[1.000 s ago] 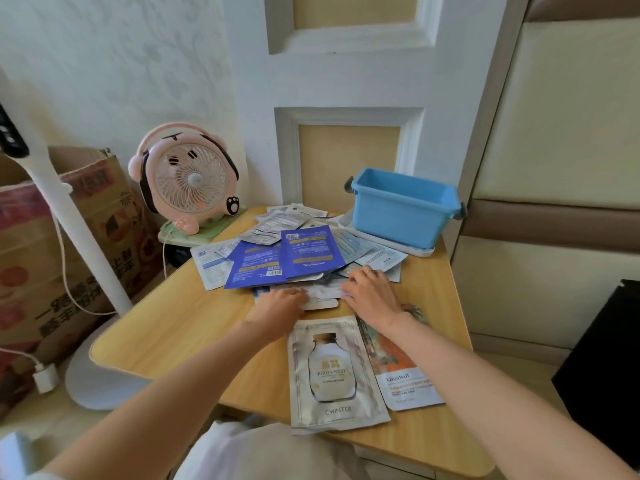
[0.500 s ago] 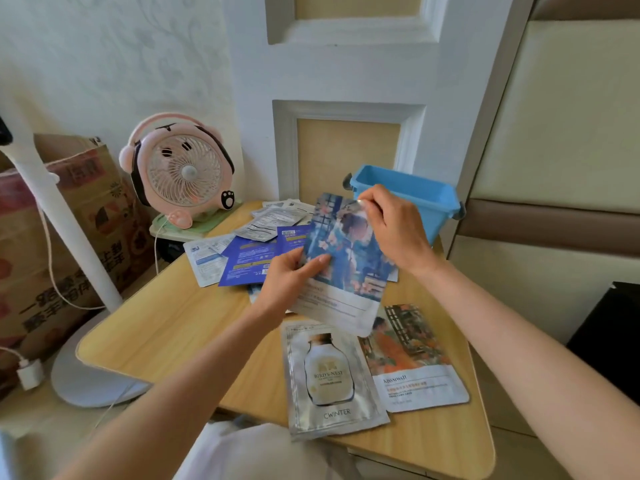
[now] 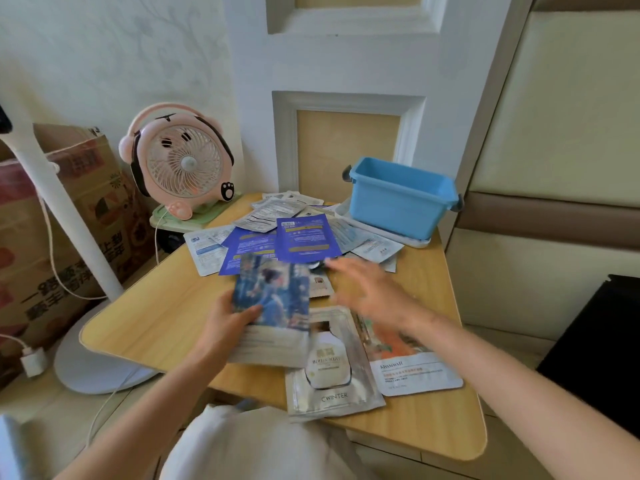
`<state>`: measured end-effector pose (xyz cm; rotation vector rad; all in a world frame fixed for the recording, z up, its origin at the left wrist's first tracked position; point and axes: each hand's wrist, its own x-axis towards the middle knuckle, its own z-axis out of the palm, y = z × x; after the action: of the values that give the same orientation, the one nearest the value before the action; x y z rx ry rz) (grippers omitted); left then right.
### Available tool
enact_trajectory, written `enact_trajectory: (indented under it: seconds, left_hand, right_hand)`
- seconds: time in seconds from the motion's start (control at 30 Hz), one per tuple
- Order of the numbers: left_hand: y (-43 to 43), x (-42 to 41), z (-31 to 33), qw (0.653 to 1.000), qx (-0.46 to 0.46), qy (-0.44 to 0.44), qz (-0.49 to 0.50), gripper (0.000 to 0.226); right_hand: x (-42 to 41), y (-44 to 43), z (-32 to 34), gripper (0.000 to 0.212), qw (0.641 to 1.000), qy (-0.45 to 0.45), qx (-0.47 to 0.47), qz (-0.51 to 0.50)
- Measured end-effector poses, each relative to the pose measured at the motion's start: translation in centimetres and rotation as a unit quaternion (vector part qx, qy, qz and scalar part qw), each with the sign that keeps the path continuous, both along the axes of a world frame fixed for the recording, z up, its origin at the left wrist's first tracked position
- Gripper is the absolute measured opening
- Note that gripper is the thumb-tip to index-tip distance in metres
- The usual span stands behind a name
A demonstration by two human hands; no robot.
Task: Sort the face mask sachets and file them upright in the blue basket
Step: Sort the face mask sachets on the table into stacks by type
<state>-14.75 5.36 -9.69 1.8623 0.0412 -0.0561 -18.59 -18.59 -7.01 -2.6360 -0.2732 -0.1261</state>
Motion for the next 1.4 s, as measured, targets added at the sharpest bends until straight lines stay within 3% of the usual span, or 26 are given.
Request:
enact_trajectory:
  seconds: [0.1, 0.17, 0.33, 0.5, 0.57, 0.63, 0.73, 0.83, 0.93, 1.03, 1.13, 1.2, 1.4]
  left_hand:
    - [2.1, -0.3, -1.6, 0.997, 0.057, 0.044, 0.024, 0.040]
    - [2.8, -0.3, -1.6, 0.994, 0.102, 0.046, 0.016, 0.042]
    - [3.4, -0.8, -1.2, 0.978, 0.203, 0.047, -0.017, 0.058]
    - [2.4, -2.8, -1.1, 0.966, 0.252, 0.031, -0.055, 0.070]
    - [2.1, -3.4, -1.0, 0.929, 0.363, 0.006, -0.074, 0.074]
    - [1.7, -3.2, -1.3, 0.890, 0.438, -0.109, -0.072, 0.079]
    - [-0.3, -2.6, -1.2, 0.872, 0.375, -0.244, -0.201, 0.083]
    - [-2.6, -3.0, -2.3, 0.804, 0.424, -0.223, -0.353, 0.102]
    - [-3.2, -3.4, -3.9, 0.753, 0.507, -0.221, -0.356, 0.095]
    - [-3.2, -3.5, -4.0, 0.751, 0.519, -0.215, -0.346, 0.089]
    - [-3.8, -3.7, -4.0, 0.745, 0.533, -0.217, -0.336, 0.090]
    - [-4.0, -3.7, -4.2, 0.741, 0.538, -0.224, -0.333, 0.092]
    - [-3.0, -3.5, -4.2, 0.741, 0.519, -0.242, -0.351, 0.088]
  right_hand:
    - [-3.2, 2.9, -4.4, 0.076, 0.982, 0.073, -0.157, 0.069]
    - [-3.8, 3.5, -6.3, 0.081, 0.977, 0.077, -0.186, 0.072]
    - [-2.0, 1.4, -6.8, 0.080, 0.977, 0.078, -0.199, 0.011]
    - [-2.6, 1.4, -6.7, 0.079, 0.975, 0.084, -0.202, 0.028]
    - [-3.1, 1.6, -6.5, 0.080, 0.975, 0.092, -0.198, 0.039]
    - [-2.4, 1.5, -5.7, 0.074, 0.984, 0.083, -0.154, 0.019]
    - [0.9, 1.8, -4.5, 0.058, 0.998, -0.016, -0.051, -0.042]
    - [4.8, 2.3, -4.1, 0.054, 0.999, -0.012, -0.032, -0.030]
    - [6.6, 2.5, -4.7, 0.041, 0.996, -0.018, -0.091, -0.016]
    - [7.2, 2.4, -5.0, 0.036, 0.984, -0.065, -0.163, 0.012]
    - [7.6, 2.0, -4.4, 0.055, 0.992, -0.011, -0.120, -0.023]
    - [7.5, 2.1, -4.1, 0.063, 0.990, 0.005, -0.139, -0.031]
    - [7.7, 3.2, -4.4, 0.039, 0.951, -0.102, -0.283, 0.067]
